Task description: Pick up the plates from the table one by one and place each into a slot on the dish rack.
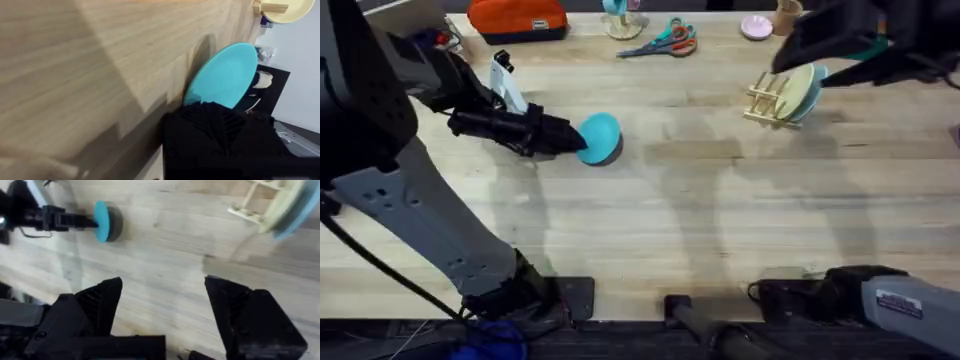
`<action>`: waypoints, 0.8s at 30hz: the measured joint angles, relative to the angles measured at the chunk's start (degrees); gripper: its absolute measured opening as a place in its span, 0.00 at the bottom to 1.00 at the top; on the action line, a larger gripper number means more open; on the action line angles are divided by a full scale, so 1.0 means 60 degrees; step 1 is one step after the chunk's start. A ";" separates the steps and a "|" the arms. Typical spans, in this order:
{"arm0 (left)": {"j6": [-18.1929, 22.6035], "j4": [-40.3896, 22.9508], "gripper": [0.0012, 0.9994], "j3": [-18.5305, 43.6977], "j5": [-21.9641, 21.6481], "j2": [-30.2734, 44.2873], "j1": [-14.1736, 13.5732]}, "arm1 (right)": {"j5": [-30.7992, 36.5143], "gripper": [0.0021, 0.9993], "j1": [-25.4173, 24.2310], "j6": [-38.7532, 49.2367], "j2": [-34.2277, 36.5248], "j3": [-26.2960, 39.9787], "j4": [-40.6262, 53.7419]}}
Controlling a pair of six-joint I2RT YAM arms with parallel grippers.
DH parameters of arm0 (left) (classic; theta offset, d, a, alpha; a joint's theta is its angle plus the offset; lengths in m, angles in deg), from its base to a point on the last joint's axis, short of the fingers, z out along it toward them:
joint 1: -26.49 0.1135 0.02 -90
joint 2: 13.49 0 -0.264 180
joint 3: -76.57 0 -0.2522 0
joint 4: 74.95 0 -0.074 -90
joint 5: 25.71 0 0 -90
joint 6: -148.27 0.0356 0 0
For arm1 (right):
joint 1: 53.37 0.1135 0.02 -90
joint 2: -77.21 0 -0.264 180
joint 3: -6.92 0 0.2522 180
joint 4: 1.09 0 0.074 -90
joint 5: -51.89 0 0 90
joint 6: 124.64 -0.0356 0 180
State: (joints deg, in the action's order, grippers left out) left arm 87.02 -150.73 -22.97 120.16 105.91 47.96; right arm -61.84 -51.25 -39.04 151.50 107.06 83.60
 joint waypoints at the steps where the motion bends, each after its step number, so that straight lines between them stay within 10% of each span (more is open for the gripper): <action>1: 0.0000 0.0000 0.04 0.0000 0.0000 -0.0001 0.0000 | -0.0071 0.99 0.0128 -0.0029 0.0177 -0.0001 -0.0060; 24: 0.0000 0.0000 0.04 0.0000 0.0000 0.0002 0.0000 | -0.0451 1.00 0.3208 -0.1056 0.4313 0.0002 -0.2344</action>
State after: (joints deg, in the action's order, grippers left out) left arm 87.02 -150.73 -22.97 120.16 105.92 47.96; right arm -64.55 -32.00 -45.38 177.37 107.07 69.54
